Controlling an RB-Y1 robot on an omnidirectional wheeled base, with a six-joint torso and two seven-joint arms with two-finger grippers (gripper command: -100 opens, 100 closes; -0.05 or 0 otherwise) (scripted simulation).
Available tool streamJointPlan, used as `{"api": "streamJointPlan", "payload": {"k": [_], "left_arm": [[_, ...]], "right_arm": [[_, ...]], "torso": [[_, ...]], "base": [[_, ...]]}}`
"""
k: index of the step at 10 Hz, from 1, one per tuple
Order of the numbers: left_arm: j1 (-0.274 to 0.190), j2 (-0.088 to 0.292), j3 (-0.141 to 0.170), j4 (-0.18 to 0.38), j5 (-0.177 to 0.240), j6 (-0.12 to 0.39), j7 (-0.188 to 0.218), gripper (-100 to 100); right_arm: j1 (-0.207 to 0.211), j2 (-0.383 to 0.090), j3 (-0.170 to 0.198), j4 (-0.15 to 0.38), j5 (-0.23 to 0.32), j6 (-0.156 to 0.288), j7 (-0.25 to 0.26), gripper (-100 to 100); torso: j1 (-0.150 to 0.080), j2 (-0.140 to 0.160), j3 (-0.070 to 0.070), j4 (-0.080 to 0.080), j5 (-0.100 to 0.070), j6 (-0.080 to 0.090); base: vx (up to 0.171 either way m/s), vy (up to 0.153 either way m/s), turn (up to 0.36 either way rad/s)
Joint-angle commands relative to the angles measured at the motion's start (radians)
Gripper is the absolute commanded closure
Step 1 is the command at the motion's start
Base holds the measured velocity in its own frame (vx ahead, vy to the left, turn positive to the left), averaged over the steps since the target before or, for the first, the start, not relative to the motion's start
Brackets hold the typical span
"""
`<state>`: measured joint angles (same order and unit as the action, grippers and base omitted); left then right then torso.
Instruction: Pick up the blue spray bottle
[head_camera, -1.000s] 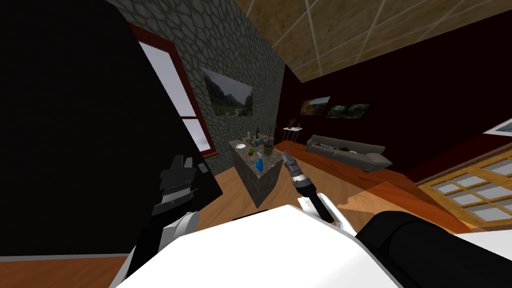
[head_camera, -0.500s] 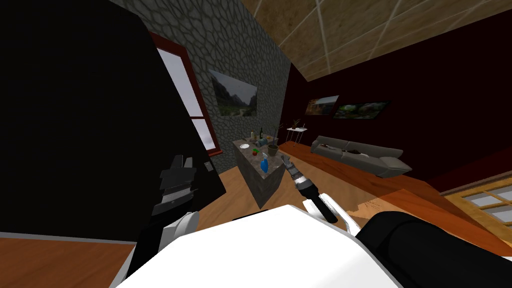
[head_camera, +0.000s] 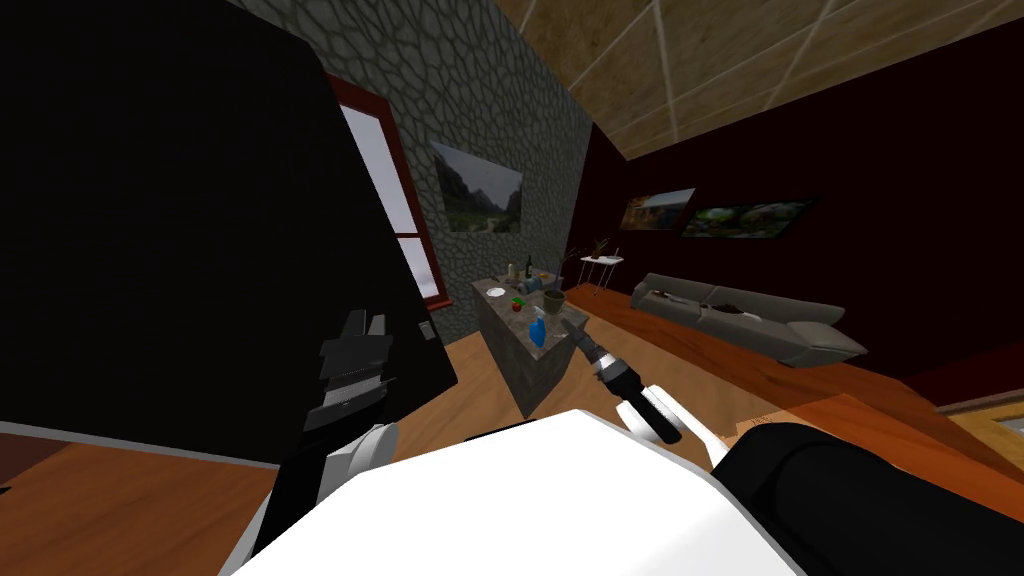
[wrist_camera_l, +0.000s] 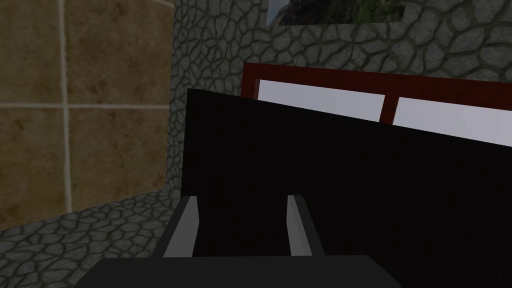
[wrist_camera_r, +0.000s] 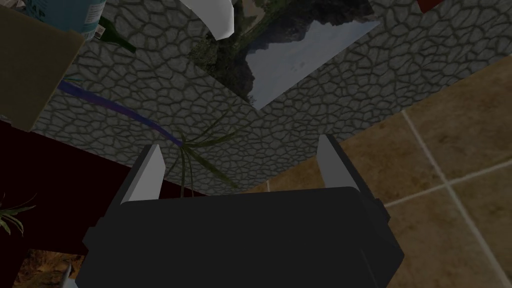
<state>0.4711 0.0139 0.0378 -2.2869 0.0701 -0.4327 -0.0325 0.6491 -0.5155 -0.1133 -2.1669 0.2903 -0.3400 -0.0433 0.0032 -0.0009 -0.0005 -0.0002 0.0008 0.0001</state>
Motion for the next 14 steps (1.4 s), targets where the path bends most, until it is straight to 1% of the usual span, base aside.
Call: {"api": "streamJointPlan", "payload": {"k": [1,6,14], "left_arm": [[0.000,0.000,0.000,0.000,0.000,0.000,0.000,0],[0.000,0.000,0.000,0.000,0.000,0.000,0.000,0],[0.000,0.000,0.000,0.000,0.000,0.000,0.000,0]], "right_arm": [[0.011,-0.038,-0.005,0.013,0.016,0.007,0.009,-100],[0.036,-0.170,-0.019,0.067,0.069,0.027,0.035,-100],[0.084,-0.423,-0.048,0.182,0.173,0.066,0.087,-100]], "torso": [[0.000,0.000,0.000,0.000,0.000,0.000],[0.000,0.000,0.000,0.000,0.000,0.000],[0.001,-0.001,-0.001,0.000,0.000,0.000]], "base": [[0.025,0.044,0.076],[0.018,0.048,0.078],[0.030,0.061,0.097]]}}
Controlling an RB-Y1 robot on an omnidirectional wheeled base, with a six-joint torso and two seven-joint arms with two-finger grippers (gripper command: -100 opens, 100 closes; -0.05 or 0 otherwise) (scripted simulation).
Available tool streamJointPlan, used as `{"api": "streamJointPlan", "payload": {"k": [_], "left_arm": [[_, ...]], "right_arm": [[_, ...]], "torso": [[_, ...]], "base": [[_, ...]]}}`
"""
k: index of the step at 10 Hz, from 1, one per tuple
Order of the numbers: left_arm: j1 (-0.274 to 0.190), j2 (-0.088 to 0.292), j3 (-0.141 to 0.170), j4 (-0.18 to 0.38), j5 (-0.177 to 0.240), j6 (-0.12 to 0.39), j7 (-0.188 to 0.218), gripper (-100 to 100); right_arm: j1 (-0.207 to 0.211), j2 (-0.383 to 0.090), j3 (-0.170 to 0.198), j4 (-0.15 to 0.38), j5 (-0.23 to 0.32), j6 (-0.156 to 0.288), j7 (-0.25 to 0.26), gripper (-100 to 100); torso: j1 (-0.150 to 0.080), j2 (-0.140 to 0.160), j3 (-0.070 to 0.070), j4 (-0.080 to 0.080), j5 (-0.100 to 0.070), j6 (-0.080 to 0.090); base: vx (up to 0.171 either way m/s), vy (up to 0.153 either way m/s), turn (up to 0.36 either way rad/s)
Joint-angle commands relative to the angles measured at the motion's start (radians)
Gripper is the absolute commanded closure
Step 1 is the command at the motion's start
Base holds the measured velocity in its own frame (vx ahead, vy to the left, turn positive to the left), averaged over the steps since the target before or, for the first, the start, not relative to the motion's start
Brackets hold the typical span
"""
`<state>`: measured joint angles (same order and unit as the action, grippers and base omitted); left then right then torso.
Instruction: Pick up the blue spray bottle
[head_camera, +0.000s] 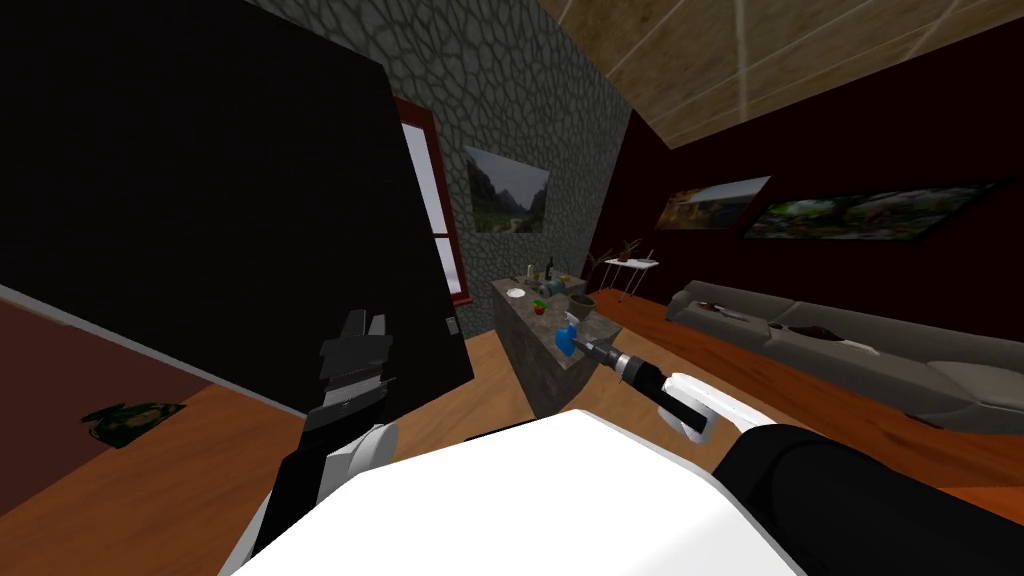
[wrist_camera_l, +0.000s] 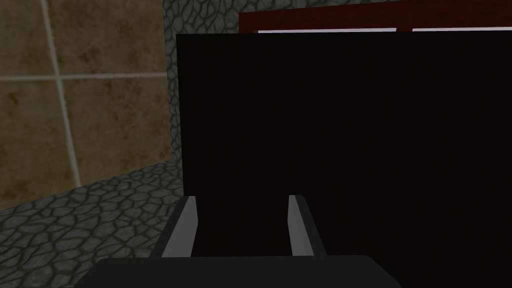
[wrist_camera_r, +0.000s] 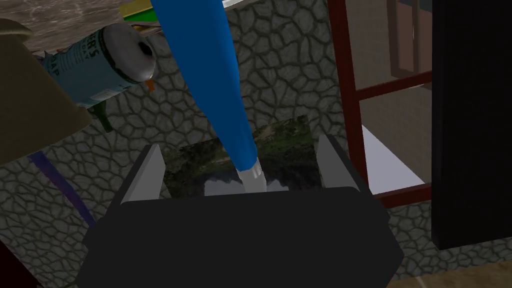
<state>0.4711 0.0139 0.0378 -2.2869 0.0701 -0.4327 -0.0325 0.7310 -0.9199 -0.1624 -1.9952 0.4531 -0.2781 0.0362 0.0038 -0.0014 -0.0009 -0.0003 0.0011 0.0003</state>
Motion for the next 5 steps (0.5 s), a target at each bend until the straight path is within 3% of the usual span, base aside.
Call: {"api": "streamJointPlan", "payload": {"k": [1,5], "left_arm": [[0.000,0.000,0.000,0.000,0.000,0.000,0.000,0],[0.000,0.000,0.000,0.000,0.000,0.000,0.000,0]], "right_arm": [[0.008,-0.050,-0.002,0.025,0.023,0.009,0.014,-100],[0.025,-0.143,-0.013,0.071,0.062,0.025,0.034,-100]], "torso": [[0.000,0.000,0.000,0.000,0.000,0.000],[-0.001,0.000,0.000,0.000,0.000,0.000]], "base": [[0.027,0.058,0.093],[0.028,0.049,0.075]]}}
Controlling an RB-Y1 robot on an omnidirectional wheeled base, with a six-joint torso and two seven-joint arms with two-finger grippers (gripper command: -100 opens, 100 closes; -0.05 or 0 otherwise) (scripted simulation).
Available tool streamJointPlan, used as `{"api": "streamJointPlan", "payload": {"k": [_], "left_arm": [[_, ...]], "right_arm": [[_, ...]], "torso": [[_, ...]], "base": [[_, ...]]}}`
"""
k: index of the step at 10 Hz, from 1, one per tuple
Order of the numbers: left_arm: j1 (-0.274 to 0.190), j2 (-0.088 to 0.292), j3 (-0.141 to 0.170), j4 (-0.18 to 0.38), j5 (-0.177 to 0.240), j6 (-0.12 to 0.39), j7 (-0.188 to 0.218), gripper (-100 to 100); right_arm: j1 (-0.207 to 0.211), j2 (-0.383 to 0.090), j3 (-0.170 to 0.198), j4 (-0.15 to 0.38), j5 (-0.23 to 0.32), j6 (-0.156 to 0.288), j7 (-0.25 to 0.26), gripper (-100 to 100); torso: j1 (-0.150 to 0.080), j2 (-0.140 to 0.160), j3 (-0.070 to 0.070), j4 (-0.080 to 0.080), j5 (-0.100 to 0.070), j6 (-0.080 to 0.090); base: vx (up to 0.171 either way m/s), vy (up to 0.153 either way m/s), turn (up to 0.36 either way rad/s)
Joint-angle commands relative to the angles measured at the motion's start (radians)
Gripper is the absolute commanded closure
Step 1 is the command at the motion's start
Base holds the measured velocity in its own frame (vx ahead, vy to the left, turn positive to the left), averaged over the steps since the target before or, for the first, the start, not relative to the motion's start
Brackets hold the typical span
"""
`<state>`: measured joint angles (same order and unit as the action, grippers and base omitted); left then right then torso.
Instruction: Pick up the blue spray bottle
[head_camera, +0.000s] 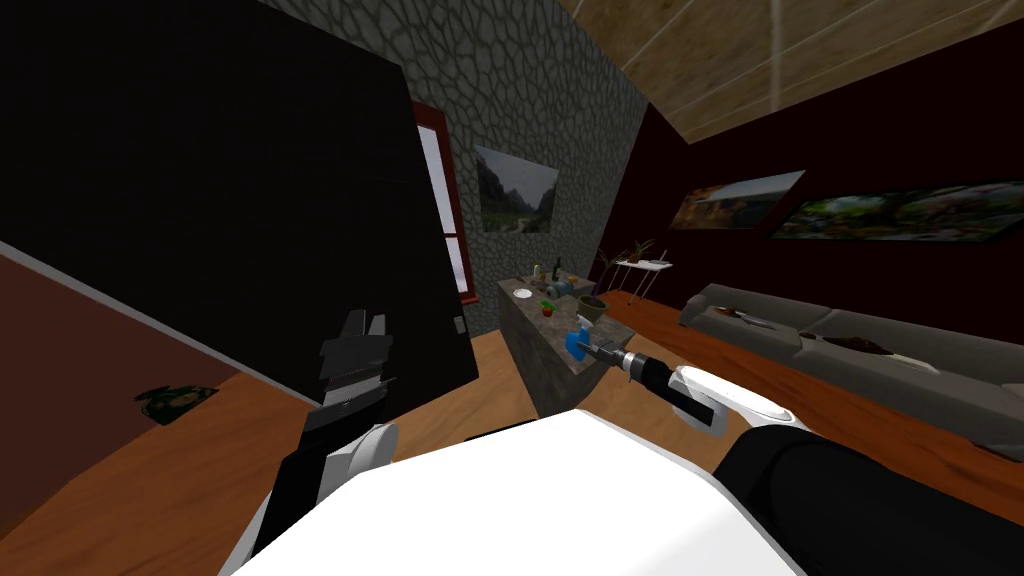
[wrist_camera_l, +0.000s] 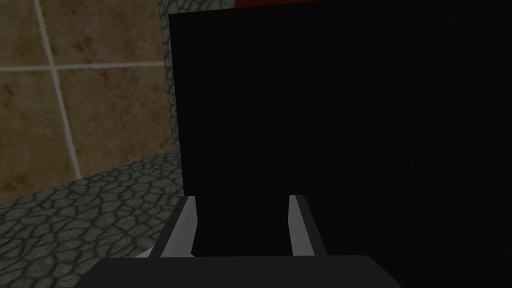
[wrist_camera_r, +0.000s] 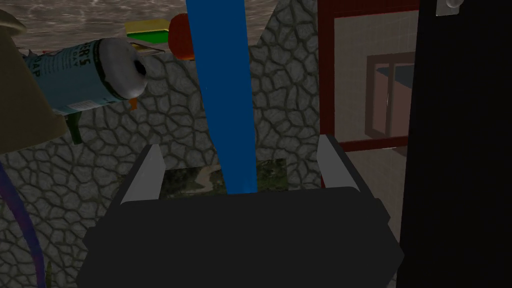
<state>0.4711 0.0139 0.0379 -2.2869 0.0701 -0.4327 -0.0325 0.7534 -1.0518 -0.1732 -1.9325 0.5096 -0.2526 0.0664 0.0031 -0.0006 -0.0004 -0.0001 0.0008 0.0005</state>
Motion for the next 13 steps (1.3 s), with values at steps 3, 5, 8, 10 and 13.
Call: {"api": "streamJointPlan", "payload": {"k": [3,5,8,10,13], "left_arm": [[0.000,0.000,0.000,0.000,0.000,0.000,0.000,0],[0.000,0.000,0.000,0.000,0.000,0.000,0.000,0],[0.000,0.000,0.000,0.000,0.000,0.000,0.000,0],[0.000,0.000,0.000,0.000,0.000,0.000,0.000,0],[0.000,0.000,0.000,0.000,0.000,0.000,0.000,0]], "right_arm": [[0.008,-0.024,-0.006,0.012,0.010,0.001,0.006,0],[-0.066,-0.017,0.054,0.083,0.012,-0.033,0.001,-100],[-0.150,-0.010,0.099,0.176,0.014,-0.068,-0.004,-100],[-0.212,-0.010,0.114,0.245,0.014,-0.068,-0.004,-100],[-0.289,-0.003,0.167,0.323,0.017,-0.103,-0.010,-100]], "torso": [[-0.002,0.001,0.000,0.000,0.000,0.000],[-0.003,0.006,0.003,0.001,-0.001,0.000],[-0.003,0.004,0.002,0.001,-0.001,0.000],[-0.002,0.007,0.004,0.002,-0.001,0.000],[-0.004,0.002,0.001,0.001,-0.001,0.001]], "base": [[0.011,0.018,0.024],[-0.117,0.010,0.089],[-0.049,0.016,0.025],[-0.080,0.017,0.044],[-0.038,0.003,0.031]]}}
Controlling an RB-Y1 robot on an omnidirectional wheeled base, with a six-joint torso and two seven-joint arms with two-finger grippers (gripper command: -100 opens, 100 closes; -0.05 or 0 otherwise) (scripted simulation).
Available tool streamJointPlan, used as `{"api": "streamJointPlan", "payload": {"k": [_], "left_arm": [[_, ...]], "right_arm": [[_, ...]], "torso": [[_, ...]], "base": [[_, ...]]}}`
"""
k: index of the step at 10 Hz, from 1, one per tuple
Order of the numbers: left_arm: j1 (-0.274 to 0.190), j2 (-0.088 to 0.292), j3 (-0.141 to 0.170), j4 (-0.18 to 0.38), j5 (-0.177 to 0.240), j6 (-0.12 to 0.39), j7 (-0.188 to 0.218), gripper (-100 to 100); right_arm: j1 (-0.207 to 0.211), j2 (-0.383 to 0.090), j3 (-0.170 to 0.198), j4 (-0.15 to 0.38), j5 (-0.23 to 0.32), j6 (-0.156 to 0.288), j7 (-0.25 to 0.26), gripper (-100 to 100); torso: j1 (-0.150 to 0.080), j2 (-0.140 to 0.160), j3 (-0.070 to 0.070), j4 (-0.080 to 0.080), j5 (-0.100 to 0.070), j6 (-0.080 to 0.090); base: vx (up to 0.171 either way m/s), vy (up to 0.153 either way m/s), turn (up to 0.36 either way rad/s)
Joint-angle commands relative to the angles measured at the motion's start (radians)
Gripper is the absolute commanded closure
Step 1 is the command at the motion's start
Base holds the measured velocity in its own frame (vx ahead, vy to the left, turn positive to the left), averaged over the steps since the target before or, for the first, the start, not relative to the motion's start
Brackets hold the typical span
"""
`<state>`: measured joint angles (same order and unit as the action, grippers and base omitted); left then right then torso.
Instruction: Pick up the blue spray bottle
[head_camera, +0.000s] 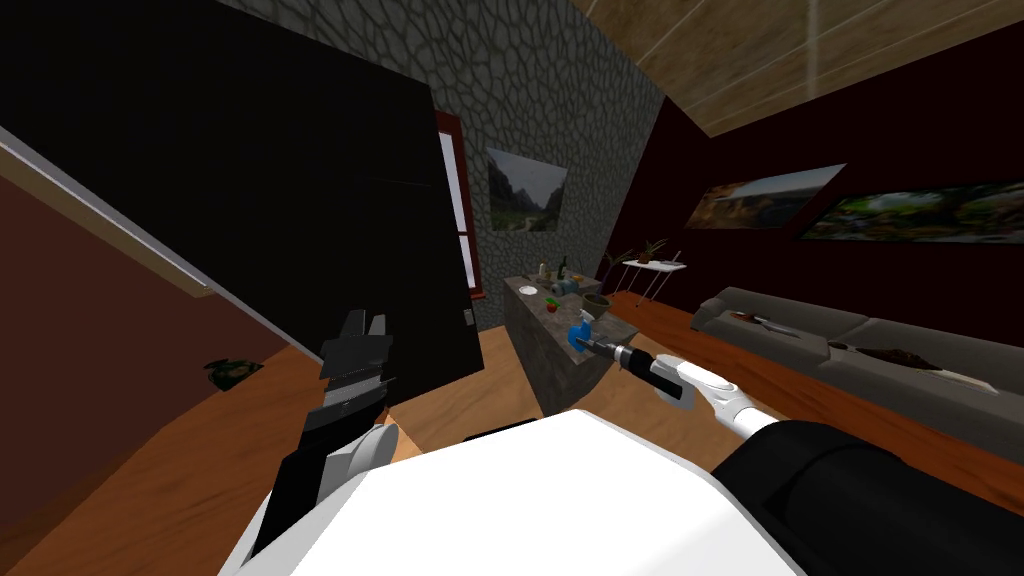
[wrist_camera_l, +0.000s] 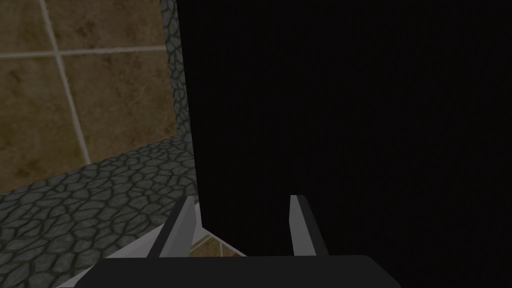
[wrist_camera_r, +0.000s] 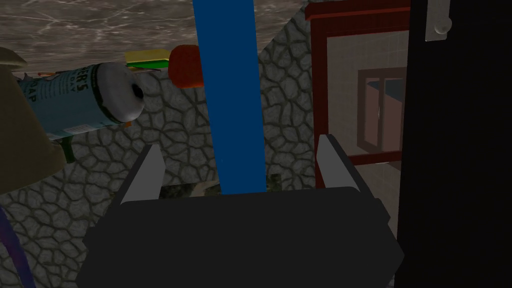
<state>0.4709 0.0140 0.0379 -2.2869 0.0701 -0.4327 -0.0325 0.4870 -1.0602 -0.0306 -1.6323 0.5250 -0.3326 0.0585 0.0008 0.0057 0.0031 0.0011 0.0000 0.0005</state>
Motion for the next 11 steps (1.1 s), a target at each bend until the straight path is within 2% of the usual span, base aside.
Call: {"api": "streamJointPlan", "payload": {"k": [1,3,4,5,7,8,9,10,11], "left_arm": [[0.000,0.000,0.000,0.000,0.000,0.000,0.000,0],[0.000,0.000,0.000,0.000,0.000,0.000,0.000,0],[0.000,0.000,0.000,0.000,0.000,0.000,0.000,0],[0.000,0.000,0.000,0.000,0.000,0.000,0.000,0],[0.000,0.000,0.000,0.000,0.000,0.000,0.000,0],[0.000,0.000,0.000,0.000,0.000,0.000,0.000,0],[0.000,0.000,0.000,0.000,0.000,0.000,0.000,0],[0.000,0.000,0.000,0.000,0.000,0.000,0.000,0],[0.000,0.000,0.000,0.000,0.000,0.000,0.000,0]], "right_arm": [[-0.050,0.005,0.031,0.050,0.001,-0.023,-0.002,-100],[-0.099,0.005,0.031,0.100,0.001,-0.023,-0.002,-100],[-0.106,0.005,0.031,0.128,0.001,-0.023,-0.002,-100],[-0.148,0.012,0.078,0.161,0.003,-0.057,-0.007,-100],[-0.214,0.012,0.091,0.220,0.003,-0.057,-0.007,-100],[-0.233,0.012,0.091,0.247,0.003,-0.057,-0.007,-100],[-0.233,0.012,0.091,0.266,0.003,-0.057,-0.007,-100],[-0.276,0.019,0.140,0.298,0.005,-0.092,-0.012,-100],[-0.300,0.019,0.151,0.320,0.005,-0.092,-0.012,-100]], "torso": [[0.000,0.000,0.000,0.000,0.000,0.000],[0.000,0.000,0.001,0.000,0.000,0.001],[-0.001,-0.003,-0.001,0.000,0.000,0.001],[-0.001,-0.005,-0.002,-0.001,0.000,0.001],[0.000,0.001,0.001,0.001,0.000,0.001],[0.001,0.000,0.000,0.000,0.000,0.001],[0.000,-0.002,-0.001,0.000,0.000,0.001],[-0.001,-0.004,-0.002,-0.001,0.000,0.001],[0.000,-0.001,0.000,0.000,0.000,0.000]], "base": [[-0.126,0.026,0.068],[-0.034,0.005,-0.007],[0.016,-0.004,0.004],[-0.075,0.002,0.118],[-0.087,0.024,0.031],[-0.020,0.012,-0.020],[0.000,0.000,0.000],[-0.076,0.019,0.120],[-0.100,0.017,0.069]]}}
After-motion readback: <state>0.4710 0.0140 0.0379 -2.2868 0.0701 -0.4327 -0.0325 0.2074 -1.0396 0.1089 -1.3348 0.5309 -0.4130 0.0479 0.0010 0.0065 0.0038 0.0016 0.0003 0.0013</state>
